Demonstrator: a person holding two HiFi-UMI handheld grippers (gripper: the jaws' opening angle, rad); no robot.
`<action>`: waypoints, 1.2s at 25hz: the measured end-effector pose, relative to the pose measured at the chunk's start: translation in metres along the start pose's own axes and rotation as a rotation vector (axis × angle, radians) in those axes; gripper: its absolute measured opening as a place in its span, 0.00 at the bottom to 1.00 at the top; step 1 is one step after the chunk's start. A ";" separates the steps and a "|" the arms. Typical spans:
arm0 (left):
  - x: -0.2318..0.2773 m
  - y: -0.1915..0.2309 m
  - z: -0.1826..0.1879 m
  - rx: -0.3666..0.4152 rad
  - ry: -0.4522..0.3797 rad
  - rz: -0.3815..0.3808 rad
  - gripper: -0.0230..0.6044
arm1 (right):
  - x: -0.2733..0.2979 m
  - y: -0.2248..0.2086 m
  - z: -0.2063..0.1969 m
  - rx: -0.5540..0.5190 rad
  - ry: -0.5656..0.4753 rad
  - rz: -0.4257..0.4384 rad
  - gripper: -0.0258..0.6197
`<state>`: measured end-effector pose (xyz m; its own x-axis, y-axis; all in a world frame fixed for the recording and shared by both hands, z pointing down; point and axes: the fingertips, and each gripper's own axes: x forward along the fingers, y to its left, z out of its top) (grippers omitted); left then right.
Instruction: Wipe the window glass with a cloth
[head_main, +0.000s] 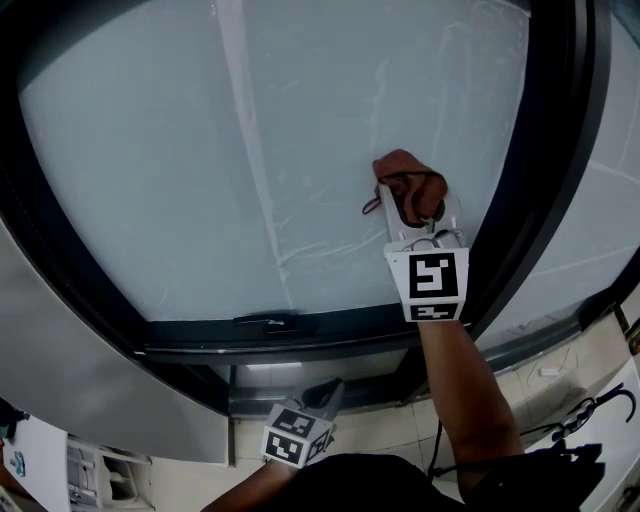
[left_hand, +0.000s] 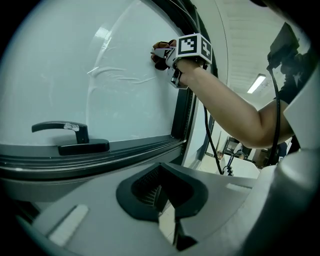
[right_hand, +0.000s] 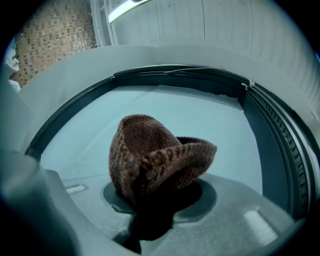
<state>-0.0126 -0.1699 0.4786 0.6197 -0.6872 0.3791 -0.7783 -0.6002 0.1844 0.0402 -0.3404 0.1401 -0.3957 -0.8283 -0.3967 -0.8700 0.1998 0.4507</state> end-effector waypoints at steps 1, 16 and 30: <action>0.001 0.000 0.000 -0.001 0.002 0.000 0.06 | -0.002 0.002 -0.004 0.002 0.005 0.001 0.24; 0.009 -0.010 -0.011 0.014 0.054 -0.017 0.06 | -0.035 0.033 -0.076 0.029 0.092 0.016 0.24; 0.010 -0.013 -0.017 0.028 0.084 -0.030 0.06 | -0.060 0.058 -0.134 0.086 0.202 0.036 0.24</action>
<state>0.0022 -0.1617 0.4950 0.6312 -0.6327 0.4486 -0.7557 -0.6318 0.1723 0.0524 -0.3494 0.2970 -0.3673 -0.9061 -0.2096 -0.8818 0.2676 0.3885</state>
